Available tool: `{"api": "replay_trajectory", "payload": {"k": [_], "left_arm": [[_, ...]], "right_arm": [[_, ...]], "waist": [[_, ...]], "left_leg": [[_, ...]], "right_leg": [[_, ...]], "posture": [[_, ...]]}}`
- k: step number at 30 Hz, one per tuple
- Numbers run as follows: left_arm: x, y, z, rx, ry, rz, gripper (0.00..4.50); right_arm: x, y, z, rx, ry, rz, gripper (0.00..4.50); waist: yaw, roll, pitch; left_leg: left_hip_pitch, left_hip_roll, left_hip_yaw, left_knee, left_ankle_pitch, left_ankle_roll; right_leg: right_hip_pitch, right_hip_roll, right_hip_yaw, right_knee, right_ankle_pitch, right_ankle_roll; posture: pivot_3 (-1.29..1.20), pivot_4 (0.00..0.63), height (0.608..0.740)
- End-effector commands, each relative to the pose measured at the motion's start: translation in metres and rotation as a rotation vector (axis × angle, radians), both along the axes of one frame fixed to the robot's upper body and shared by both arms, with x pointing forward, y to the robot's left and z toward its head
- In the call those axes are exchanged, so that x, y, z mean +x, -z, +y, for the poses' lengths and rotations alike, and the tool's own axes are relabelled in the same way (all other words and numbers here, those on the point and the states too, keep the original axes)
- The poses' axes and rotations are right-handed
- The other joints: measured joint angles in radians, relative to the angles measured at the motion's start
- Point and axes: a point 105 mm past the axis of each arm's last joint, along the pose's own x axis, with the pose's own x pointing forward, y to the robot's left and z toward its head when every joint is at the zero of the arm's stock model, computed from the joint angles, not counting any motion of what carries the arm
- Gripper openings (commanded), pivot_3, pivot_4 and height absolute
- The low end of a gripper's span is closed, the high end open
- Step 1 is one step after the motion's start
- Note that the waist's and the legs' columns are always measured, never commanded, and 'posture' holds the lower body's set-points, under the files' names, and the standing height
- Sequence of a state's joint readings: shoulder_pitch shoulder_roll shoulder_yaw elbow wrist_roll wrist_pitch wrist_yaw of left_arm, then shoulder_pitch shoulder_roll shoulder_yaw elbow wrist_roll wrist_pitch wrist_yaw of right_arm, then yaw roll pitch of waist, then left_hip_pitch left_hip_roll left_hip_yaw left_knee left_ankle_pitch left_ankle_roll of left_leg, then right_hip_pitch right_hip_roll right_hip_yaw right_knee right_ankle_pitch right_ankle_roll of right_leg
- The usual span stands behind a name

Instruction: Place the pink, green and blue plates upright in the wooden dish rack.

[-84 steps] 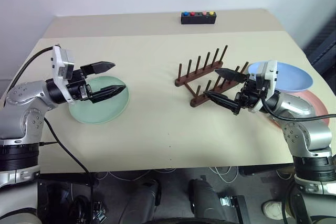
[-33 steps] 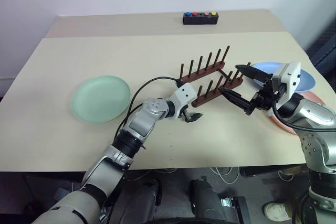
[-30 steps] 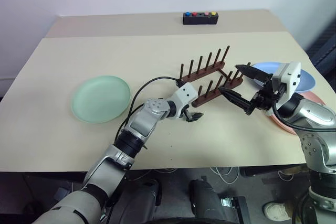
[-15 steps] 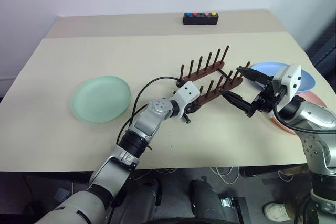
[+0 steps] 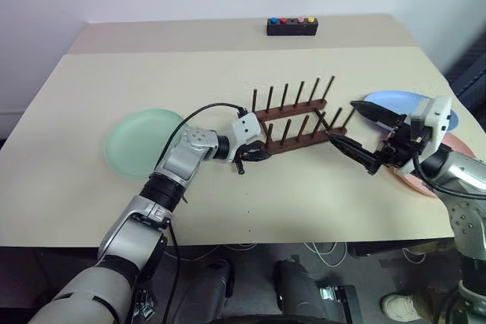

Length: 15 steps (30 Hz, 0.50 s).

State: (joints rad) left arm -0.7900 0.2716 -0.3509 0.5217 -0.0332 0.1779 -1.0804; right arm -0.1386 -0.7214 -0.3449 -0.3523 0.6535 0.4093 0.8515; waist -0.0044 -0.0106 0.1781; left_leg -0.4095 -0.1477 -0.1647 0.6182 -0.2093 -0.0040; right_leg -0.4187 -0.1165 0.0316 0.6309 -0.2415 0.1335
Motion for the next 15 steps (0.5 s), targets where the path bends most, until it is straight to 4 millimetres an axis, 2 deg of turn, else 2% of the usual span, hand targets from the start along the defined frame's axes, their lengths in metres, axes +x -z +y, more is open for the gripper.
{"api": "replay_trajectory", "payload": {"k": [1,7,8,10,14,15], "left_arm": [[0.001,-0.014,-0.009,-0.012,0.078,-0.086,0.7],[0.009,-0.008,-0.006,0.027,0.05,-0.087,0.7],[0.013,-0.007,-0.004,0.035,0.017,-0.091,1.5],[0.017,-0.007,-0.002,0.026,-0.019,-0.053,2.18],[0.018,-0.009,-0.001,0.019,-0.037,-0.066,4.27],[0.018,-0.009,0.0,0.019,-0.045,-0.06,4.42]], "right_arm": [[-0.007,-0.014,0.005,-0.008,-0.023,-0.056,4.5],[-0.009,-0.015,0.006,-0.008,-0.019,-0.057,4.5],[-0.009,-0.015,0.006,-0.009,-0.015,-0.056,4.5],[-0.01,-0.014,0.005,-0.009,-0.01,-0.055,4.5],[-0.01,-0.014,0.006,-0.007,-0.01,-0.054,4.5],[-0.01,-0.014,0.006,-0.006,-0.01,-0.054,4.5]], "waist": [[-0.004,0.0,0.0],[-0.006,0.0,0.0],[-0.006,0.0,0.0],[-0.005,0.0,0.0],[-0.007,0.0,0.0],[-0.007,0.0,0.0]], "left_leg": [[0.0,0.0,0.0,0.0,0.0,0.0],[0.0,0.0,0.0,0.0,0.0,0.0],[0.0,0.0,0.0,0.0,0.0,0.0],[0.0,0.0,0.0,0.0,0.0,0.0],[0.0,0.0,0.0,0.0,0.0,0.0],[0.0,0.0,0.0,0.0,0.0,0.0]], "right_leg": [[0.0,0.0,0.0,0.0,0.0,0.0],[0.0,0.0,0.0,0.0,0.0,0.0],[0.0,0.0,0.0,0.0,0.0,0.0],[0.0,0.0,0.0,0.0,0.0,0.0],[0.0,0.0,0.0,0.0,0.0,0.0],[0.0,0.0,0.0,0.001,0.0,0.0]], "posture": [[0.0,0.15,0.74],[0.0,0.15,0.74],[0.0,0.15,0.74],[0.0,0.15,0.74],[0.0,0.15,0.74],[0.0,0.15,0.74]]}}
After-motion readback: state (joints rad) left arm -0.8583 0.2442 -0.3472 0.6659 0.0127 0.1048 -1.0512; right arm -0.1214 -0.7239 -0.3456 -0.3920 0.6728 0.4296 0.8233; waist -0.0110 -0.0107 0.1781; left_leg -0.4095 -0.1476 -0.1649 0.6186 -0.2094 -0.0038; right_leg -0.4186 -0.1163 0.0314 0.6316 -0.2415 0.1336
